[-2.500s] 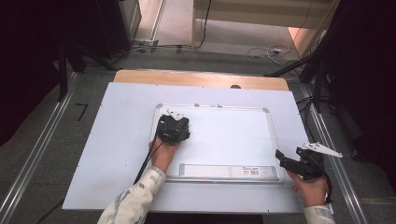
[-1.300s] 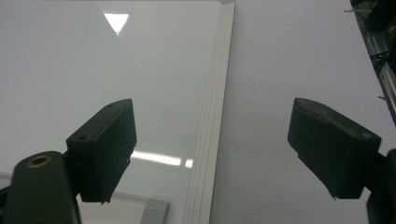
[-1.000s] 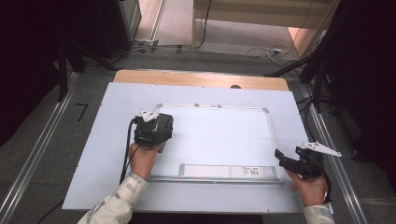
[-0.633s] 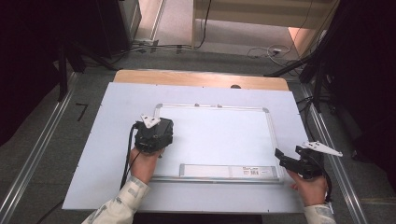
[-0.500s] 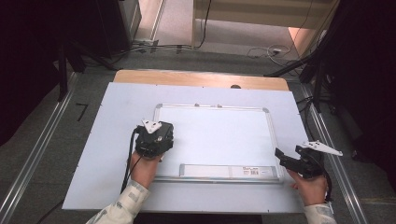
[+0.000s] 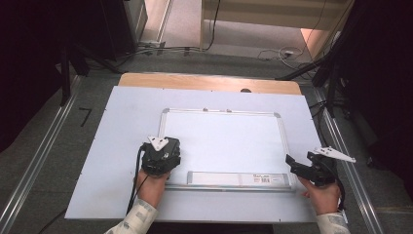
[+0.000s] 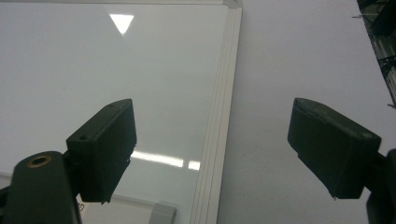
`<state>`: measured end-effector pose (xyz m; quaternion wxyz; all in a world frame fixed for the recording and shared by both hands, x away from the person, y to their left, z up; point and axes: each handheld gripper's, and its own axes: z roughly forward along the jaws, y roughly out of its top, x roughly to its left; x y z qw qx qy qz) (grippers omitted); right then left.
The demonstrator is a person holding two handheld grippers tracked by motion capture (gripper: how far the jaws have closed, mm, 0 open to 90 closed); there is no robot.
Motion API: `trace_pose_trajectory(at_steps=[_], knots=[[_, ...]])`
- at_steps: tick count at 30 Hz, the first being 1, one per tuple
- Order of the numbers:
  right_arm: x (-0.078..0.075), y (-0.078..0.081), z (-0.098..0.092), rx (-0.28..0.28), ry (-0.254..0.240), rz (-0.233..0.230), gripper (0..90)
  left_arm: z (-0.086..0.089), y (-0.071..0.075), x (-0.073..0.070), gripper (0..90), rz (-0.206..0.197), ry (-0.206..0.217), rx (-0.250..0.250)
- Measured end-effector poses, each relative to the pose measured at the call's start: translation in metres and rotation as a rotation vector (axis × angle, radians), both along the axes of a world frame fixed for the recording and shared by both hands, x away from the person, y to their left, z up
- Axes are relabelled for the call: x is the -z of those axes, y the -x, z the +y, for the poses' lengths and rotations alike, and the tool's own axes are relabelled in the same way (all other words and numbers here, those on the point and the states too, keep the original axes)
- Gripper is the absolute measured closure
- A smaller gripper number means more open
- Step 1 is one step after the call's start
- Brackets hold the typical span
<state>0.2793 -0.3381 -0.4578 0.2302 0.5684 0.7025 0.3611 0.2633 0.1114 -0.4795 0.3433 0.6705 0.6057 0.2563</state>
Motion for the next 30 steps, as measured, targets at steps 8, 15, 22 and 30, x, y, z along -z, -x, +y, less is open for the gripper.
trace_pose_trajectory(at_steps=[8, 15, 22, 30], knots=[[0.0, 0.0, 0.0, 0.001, -0.002, 0.0, 14.2, -0.004, 0.001, 0.008, 40.6, 0.012, -0.006, -0.034], [0.0, 0.0, 0.0, 0.0, 0.001, 0.001, 14.2, -0.004, 0.0, 0.014, 40.5, 0.023, -0.02, -0.059], [0.0, 0.0, 0.0, 0.0, 0.0, 0.0, 14.2, -0.005, -0.001, 0.017, 37.1, 0.019, -0.021, -0.071], [0.0, 0.0, 0.0, -0.001, 0.002, 0.0, 14.2, -0.004, 0.0, 0.009, 35.1, 0.014, -0.063, -0.035]])
